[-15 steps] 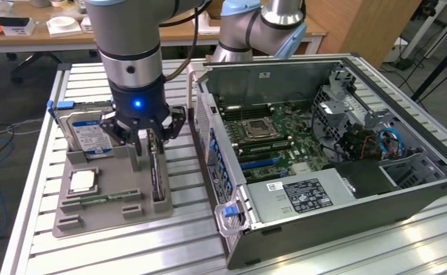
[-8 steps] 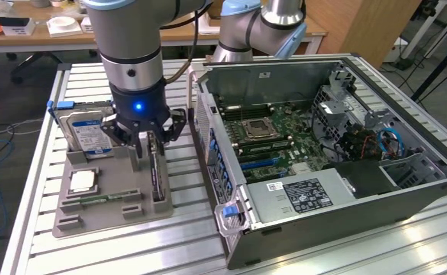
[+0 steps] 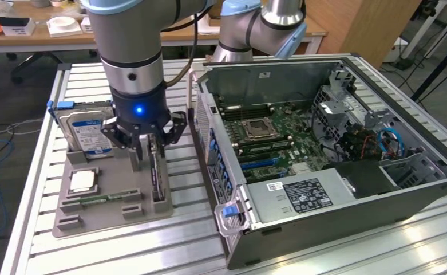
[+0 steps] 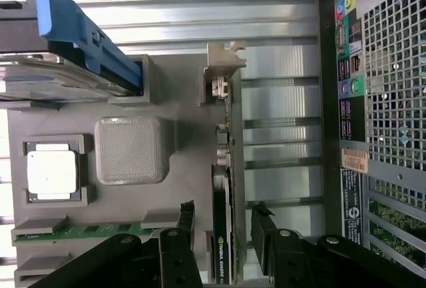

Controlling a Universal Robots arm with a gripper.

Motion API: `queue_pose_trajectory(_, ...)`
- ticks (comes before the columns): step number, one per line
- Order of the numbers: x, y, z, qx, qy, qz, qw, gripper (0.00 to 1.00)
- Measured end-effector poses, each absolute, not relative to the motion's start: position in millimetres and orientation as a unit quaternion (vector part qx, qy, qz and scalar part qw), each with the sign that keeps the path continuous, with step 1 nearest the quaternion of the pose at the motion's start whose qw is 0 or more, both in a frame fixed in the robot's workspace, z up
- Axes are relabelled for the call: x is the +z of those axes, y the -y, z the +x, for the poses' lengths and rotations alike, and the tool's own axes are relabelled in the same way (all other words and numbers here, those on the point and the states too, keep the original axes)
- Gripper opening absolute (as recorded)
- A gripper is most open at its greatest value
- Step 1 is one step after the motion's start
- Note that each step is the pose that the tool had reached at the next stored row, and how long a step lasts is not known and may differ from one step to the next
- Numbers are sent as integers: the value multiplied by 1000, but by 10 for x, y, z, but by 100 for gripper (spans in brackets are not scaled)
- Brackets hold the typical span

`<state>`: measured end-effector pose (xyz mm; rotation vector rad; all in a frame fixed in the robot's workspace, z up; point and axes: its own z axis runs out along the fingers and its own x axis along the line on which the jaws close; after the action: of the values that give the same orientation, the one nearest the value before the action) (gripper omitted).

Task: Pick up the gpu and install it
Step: 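Pick up the gpu and move the gpu toward the slot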

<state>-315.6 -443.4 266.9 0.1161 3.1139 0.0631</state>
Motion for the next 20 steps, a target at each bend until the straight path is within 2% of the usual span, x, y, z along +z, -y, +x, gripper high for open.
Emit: queue_pose_trajectory(20, 2583, 4508, -3150, 20, -999, 37, 12, 47)
